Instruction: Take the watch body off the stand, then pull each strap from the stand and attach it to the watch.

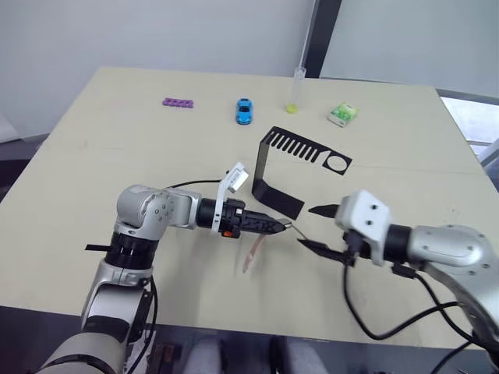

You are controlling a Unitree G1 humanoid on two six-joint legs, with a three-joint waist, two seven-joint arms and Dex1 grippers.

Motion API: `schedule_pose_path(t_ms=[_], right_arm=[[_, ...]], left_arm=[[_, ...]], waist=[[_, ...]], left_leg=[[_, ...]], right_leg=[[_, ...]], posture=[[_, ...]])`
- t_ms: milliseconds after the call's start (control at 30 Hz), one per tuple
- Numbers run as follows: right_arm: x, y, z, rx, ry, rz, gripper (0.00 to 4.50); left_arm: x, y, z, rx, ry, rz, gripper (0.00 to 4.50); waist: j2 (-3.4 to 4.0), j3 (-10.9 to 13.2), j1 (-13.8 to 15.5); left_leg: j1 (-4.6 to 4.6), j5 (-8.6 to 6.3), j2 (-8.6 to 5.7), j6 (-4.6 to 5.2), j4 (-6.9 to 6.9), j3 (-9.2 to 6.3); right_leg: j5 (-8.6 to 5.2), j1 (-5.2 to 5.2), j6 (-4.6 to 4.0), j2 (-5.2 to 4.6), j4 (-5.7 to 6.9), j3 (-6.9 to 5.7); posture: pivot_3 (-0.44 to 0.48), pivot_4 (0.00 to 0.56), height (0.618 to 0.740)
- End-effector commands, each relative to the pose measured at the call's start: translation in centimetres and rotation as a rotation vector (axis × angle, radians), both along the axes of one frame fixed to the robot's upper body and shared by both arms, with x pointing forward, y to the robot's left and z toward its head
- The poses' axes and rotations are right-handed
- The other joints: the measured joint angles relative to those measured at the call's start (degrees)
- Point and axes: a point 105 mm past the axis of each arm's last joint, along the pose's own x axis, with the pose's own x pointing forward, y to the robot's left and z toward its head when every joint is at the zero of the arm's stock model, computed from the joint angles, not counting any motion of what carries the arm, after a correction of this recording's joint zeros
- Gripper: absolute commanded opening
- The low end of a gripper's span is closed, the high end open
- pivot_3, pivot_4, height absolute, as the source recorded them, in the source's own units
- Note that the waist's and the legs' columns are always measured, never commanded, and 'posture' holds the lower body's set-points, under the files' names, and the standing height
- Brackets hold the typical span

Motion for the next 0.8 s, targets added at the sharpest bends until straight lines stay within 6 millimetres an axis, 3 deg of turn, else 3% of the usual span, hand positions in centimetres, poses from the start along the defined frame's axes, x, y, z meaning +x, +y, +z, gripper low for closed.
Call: schedule_pose_path(t_ms=[33,200,467,700,800], right_arm=[[-2.0,-1.1,2.4,0.08,0.001,0.066,4.45],[-2.8,-2.5,2.3,0.105,0.051,0.051,4.45],[-3.1,-2.3,1.5,0.054,0.06,0.092,4.45],[-2.8,-2.2,1.2,0.042,0.037,0.089,4.45],[-2.6,-2.1,1.1,0.042,0.03,0.088,4.45]], left_arm=[[-1.5,0.2,0.7,0.031,-0.341,-0.161,1.58],[-2.6,0.9,-1.1,0.119,-0.753,-0.34,1.58],[-2.1,1.0,-2.6,0.176,-1.09,-0.433,1.58],[-2.0,1.1,-2.7,0.151,-1.059,-0.407,1.58],[-1.9,1.3,-3.2,0.162,-0.933,-0.356,1.58]], waist=[[0.01,0.0,-0.2],[0.01,0.0,-0.3],[0.01,0.0,-0.1],[0.01,0.0,-0.1],[0.01,0.0,-0.2]], left_leg=[[0.01,0.0,0.0,0.01,0.0,0.01],[0.16,-0.01,0.04,0.02,-0.08,0.1],[0.12,-0.11,0.04,0.21,-0.02,0.12],[0.1,-0.11,0.06,0.21,0.0,0.11],[0.1,-0.11,0.06,0.21,0.0,0.11]], right_leg=[[0.0,0.08,0.0,0.0,-0.05,0.01],[-0.01,0.14,-0.01,0.01,-0.28,0.1],[0.0,0.11,-0.01,0.02,-0.25,0.13],[0.0,0.09,0.0,0.02,-0.07,0.12],[0.0,0.09,0.0,0.02,-0.06,0.12]], posture=[[0.0,0.15,0.74],[0.0,0.15,0.74],[0.0,0.15,0.74],[0.0,0.15,0.74],[0.0,0.15,0.74]])
